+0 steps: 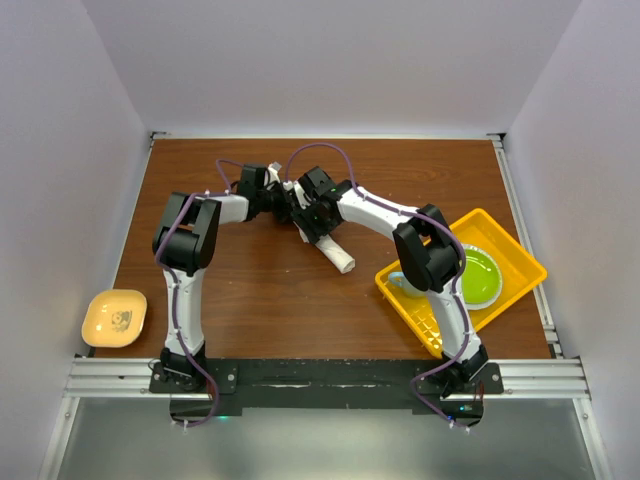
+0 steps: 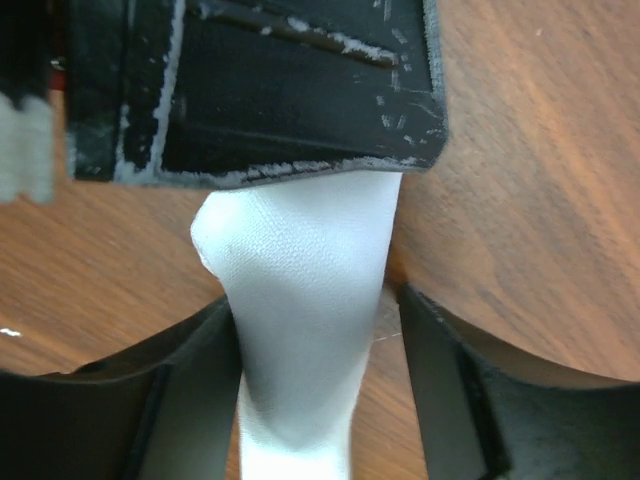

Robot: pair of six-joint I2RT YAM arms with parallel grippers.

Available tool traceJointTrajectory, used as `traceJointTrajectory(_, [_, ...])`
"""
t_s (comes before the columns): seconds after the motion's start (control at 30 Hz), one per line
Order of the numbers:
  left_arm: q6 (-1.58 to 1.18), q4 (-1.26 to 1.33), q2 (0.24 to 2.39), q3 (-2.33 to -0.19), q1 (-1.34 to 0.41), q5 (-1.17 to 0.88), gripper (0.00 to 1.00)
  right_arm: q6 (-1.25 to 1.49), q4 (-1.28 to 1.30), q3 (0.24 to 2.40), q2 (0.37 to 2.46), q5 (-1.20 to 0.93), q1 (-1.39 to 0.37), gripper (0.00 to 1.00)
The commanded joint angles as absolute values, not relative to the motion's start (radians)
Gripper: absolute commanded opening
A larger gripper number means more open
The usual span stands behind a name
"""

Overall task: Fold the napkin, place the utensils inside, and roll it up
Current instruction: Roll the napkin with the utensil

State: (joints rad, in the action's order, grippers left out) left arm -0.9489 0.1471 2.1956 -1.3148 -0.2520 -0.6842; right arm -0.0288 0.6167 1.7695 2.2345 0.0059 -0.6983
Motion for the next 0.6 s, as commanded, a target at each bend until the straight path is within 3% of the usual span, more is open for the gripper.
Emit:
traceJointTrajectory(0.0, [-0.911, 0.034, 2.172, -1.368, -0.244, -0.646, 0.23, -0.014, 0.578, 1.761, 2.266, 0.032, -0.706, 0.59])
traceJointTrajectory(0.2, [-0.928, -0.047, 2.112, -1.422, -0.213, -0.632, 0.38, -0.012, 0.578, 1.746, 2.250, 0.011, -0.706, 0.59])
traceJointTrajectory(0.37, [-0.931, -0.136, 2.040, -1.480, -0.198, -0.581, 0.47, 0.023, 0.610, 1.772, 2.230, 0.003, -0.707, 0.73])
traceJointTrajectory(0.4, [-0.934, -0.147, 2.013, -1.486, -0.196, -0.572, 0.54, 0.025, 0.612, 1.781, 2.221, 0.003, -0.706, 0.75])
traceJointTrajectory(0.57, [-0.946, -0.240, 1.925, -1.517, -0.195, -0.497, 0.57, 0.061, 0.653, 1.821, 2.192, -0.040, -0.706, 0.81])
